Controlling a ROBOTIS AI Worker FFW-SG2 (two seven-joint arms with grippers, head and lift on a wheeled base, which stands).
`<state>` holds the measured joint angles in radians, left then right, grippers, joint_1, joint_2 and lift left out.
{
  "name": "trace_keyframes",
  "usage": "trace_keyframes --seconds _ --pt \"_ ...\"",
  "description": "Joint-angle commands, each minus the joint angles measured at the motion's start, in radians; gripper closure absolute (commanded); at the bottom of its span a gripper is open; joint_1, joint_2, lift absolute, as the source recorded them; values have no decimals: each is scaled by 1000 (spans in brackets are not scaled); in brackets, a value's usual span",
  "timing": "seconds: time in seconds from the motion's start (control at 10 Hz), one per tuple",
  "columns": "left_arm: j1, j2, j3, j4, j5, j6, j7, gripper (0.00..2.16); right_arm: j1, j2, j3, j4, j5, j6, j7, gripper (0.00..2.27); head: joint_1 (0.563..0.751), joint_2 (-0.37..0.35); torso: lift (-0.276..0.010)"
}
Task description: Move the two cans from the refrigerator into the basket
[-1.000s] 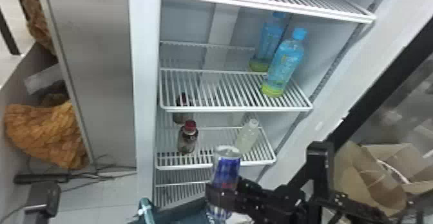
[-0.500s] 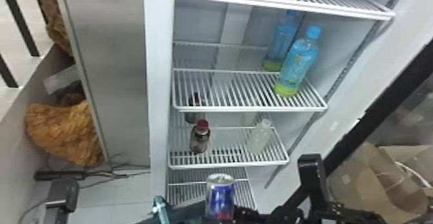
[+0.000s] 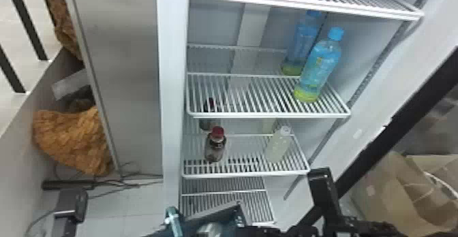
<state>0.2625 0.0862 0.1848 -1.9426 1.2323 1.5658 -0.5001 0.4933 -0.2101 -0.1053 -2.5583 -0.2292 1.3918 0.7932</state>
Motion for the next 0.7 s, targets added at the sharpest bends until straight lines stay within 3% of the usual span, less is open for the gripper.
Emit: trace_keyframes --seconds 0.0,0.3,0.6 --pt "0 1 -1 0 -2 5 0 1197 2 0 -18 5 -24 -30 -2 130 695 -222 -35" --pt "2 3 -3 0 -4 5 2 1197 27 3 -62 9 -36 -165 -5 150 695 -234 -35" --pt "5 3 -3 0 -4 5 2 1197 74 18 -114 130 -90 -432 -14 157 695 -250 -35"
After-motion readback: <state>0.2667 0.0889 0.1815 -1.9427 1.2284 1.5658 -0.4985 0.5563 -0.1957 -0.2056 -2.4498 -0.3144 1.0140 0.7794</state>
